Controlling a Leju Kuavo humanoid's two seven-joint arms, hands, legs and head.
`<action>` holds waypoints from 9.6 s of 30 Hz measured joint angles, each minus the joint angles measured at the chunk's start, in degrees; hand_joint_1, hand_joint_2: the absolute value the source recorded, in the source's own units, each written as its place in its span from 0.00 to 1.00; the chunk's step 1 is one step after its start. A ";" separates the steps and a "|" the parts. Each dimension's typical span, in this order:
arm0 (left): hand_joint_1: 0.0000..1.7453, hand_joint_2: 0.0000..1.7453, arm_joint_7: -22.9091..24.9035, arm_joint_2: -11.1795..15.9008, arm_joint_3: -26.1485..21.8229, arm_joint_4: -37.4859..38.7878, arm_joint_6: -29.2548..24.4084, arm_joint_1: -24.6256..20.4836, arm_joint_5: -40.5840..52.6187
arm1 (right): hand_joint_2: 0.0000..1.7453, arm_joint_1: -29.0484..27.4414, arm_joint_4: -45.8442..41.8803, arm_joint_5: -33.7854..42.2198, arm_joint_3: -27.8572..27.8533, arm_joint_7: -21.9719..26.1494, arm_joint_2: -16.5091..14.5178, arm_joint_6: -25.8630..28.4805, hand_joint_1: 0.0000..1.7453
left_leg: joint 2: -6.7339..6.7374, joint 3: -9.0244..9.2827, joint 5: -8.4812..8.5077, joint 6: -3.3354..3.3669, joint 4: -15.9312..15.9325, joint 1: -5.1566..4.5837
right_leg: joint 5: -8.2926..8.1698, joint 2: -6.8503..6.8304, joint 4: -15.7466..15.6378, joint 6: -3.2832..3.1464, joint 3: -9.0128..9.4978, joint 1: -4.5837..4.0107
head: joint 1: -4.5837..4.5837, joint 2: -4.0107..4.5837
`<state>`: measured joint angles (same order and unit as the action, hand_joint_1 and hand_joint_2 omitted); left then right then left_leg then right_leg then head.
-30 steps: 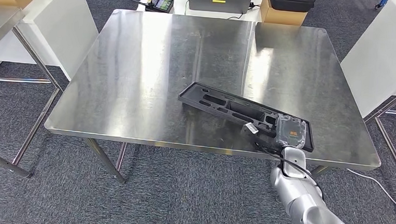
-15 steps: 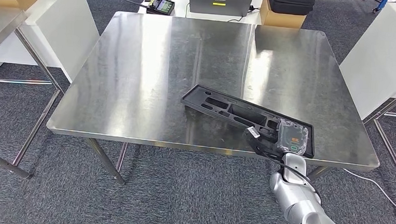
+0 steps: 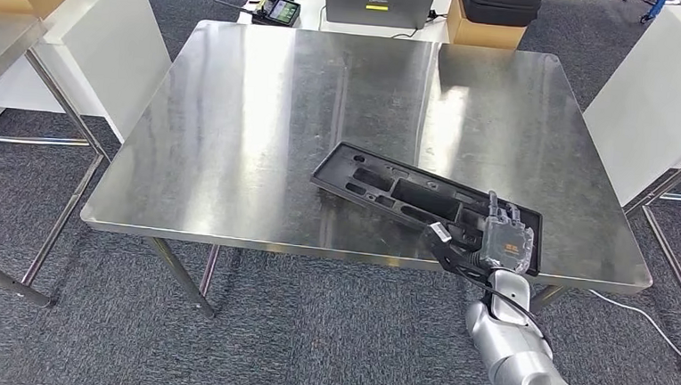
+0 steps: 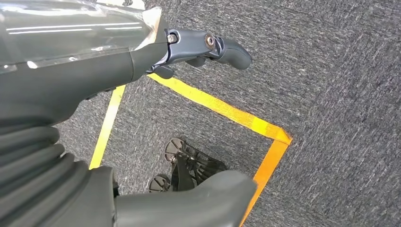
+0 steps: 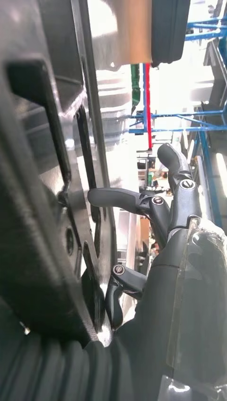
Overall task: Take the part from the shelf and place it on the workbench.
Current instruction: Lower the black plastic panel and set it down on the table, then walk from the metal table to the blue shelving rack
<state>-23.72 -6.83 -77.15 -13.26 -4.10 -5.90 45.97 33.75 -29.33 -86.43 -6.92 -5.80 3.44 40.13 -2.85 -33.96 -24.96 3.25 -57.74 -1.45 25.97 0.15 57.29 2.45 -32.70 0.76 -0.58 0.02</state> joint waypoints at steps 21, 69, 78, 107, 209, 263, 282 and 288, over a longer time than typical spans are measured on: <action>0.00 0.00 0.57 0.09 0.48 -0.05 1.15 0.01 -0.18 | 0.00 4.47 -0.21 6.39 -3.20 9.45 -0.42 -7.03 0.00 | 0.40 0.00 0.01 0.01 0.01 0.00 | -0.14 0.23 0.00 -0.14 -0.03 0.00 | 0.02 0.00; 0.00 0.00 -0.91 -0.34 -0.51 -0.05 0.92 0.02 -3.53 | 1.00 -4.86 -31.08 38.74 -3.95 41.73 -7.65 -0.18 0.00 | 0.24 -0.30 -0.02 -0.01 0.01 0.02 | -0.08 0.16 0.02 -0.17 -0.30 -0.02 | -0.01 0.00; 0.00 0.00 -1.25 -0.75 -1.81 -0.05 0.53 0.06 -4.61 | 1.00 -17.45 -54.72 46.58 -1.75 45.75 -13.19 -0.09 0.00 | 0.18 -0.33 -0.07 -0.06 0.03 0.02 | -0.01 0.13 0.01 -0.26 -0.32 -0.02 | 0.02 0.00; 0.00 0.00 2.53 -4.90 -11.02 0.39 -9.93 -0.63 -15.81 | 1.00 -33.42 -66.05 75.49 34.40 45.85 -7.57 -15.81 0.00 | 1.52 -4.84 -0.42 -2.91 -3.97 2.39 | 1.94 -0.29 -0.09 -2.53 2.60 0.89 | 0.01 0.00; 0.00 0.00 15.65 -3.28 1.55 0.93 -9.70 -1.09 -13.29 | 0.00 -28.56 18.20 64.99 13.97 -6.41 -9.30 -15.38 0.00 | 2.48 5.72 -5.12 -3.97 -0.68 2.76 | -0.21 -1.16 0.34 -1.34 -0.22 -0.15 | -0.26 0.00; 0.00 0.00 17.09 -6.39 5.82 1.85 -12.97 -1.10 -7.55 | 0.00 -30.32 18.42 68.29 9.93 -3.40 -9.49 -13.39 0.00 | 3.22 2.12 -0.04 -1.18 1.71 3.02 | 2.56 -0.07 -2.21 -1.18 4.79 0.11 | 0.51 0.00; 0.00 0.00 16.17 -6.68 7.17 2.03 -9.62 -1.02 -6.65 | 0.00 -30.69 18.57 75.83 1.67 -1.62 -9.40 -12.80 0.00 | 6.98 1.00 1.35 -2.96 2.26 4.06 | 4.39 -2.55 1.49 2.52 2.86 1.84 | 1.26 0.00; 0.00 0.00 16.36 -6.66 7.21 2.03 -10.42 -1.00 -6.35 | 0.00 -30.61 18.67 75.93 0.81 -1.51 -9.54 -12.50 0.00 | 7.17 1.00 -1.01 -5.37 0.06 4.52 | 2.79 -1.46 -0.28 -1.13 3.07 1.31 | 0.91 0.00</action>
<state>-7.36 -13.49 -69.94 -11.23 -14.52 -6.91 39.62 3.14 -10.66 -10.50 -6.11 -7.32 -6.10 27.63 4.32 -32.96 -25.97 -2.13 -57.68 3.07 28.75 -1.32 57.01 1.33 -29.64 2.07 0.33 0.02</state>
